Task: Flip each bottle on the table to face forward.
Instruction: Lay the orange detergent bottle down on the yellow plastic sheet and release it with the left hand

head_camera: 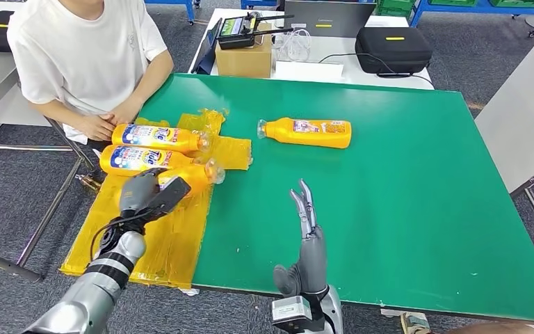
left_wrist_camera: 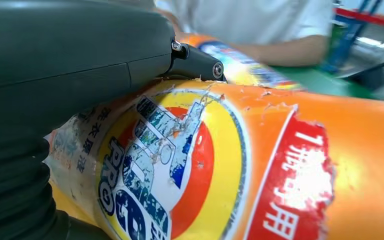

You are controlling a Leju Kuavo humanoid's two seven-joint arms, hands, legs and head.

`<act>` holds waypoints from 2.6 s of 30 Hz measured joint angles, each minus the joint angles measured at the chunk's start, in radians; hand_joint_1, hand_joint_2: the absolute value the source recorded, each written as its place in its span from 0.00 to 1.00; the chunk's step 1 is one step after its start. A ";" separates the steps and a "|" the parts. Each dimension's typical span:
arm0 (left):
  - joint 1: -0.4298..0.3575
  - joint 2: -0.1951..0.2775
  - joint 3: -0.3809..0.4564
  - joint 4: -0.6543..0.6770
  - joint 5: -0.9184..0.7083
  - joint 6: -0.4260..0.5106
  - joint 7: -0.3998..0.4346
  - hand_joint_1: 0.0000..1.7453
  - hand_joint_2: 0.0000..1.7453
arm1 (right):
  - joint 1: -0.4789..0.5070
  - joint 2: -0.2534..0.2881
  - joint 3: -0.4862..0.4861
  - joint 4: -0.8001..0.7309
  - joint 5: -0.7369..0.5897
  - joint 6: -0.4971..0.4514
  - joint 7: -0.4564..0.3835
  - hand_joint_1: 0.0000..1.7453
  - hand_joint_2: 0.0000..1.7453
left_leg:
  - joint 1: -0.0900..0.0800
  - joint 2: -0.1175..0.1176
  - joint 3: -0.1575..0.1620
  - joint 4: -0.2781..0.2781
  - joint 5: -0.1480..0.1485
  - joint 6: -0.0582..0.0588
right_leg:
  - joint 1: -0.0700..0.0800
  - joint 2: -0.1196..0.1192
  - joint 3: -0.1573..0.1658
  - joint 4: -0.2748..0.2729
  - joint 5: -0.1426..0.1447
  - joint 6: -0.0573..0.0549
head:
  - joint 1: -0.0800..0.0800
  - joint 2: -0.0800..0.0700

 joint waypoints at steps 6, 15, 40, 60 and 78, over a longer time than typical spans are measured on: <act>-0.041 0.071 -0.035 0.080 -0.239 -0.059 0.052 0.99 1.00 | 0.000 -0.001 -0.008 0.000 -0.005 0.025 0.000 0.00 0.00 | 0.000 0.000 0.001 0.000 0.000 -0.001 | 0.000 0.000 0.000 0.001 0.000 0.000 | 0.000 0.000; -0.037 0.142 -0.074 0.040 -0.187 -0.271 -0.108 1.00 1.00 | -0.001 -0.007 -0.027 0.003 -0.071 0.037 0.000 0.00 0.00 | 0.000 0.000 0.001 0.000 0.000 -0.001 | 0.000 0.000 0.001 0.001 0.000 0.000 | 0.000 0.000; 0.073 0.171 -0.088 -0.136 0.034 -0.278 -0.209 0.00 1.00 | -0.007 -0.012 -0.034 0.019 -0.143 0.052 0.000 0.00 0.00 | 0.000 0.000 0.001 0.000 0.000 -0.001 | -0.001 0.000 -0.001 0.001 0.000 0.000 | 0.000 0.000; 0.322 -0.052 -0.095 -0.633 0.200 0.038 -0.317 0.00 1.00 | 0.019 0.009 -0.071 0.041 -0.054 0.081 -0.001 0.00 0.00 | 0.000 -0.002 -0.009 0.001 0.000 0.000 | 0.000 -0.002 -0.009 -0.001 0.000 0.000 | 0.000 0.000; 0.377 -0.116 -0.185 -0.862 0.365 0.162 -0.451 0.00 1.00 | 0.039 0.020 -0.100 0.039 0.072 -0.019 0.013 0.00 0.00 | 0.000 -0.002 -0.009 0.001 0.000 0.000 | 0.000 -0.001 -0.010 -0.001 0.000 0.000 | 0.000 0.000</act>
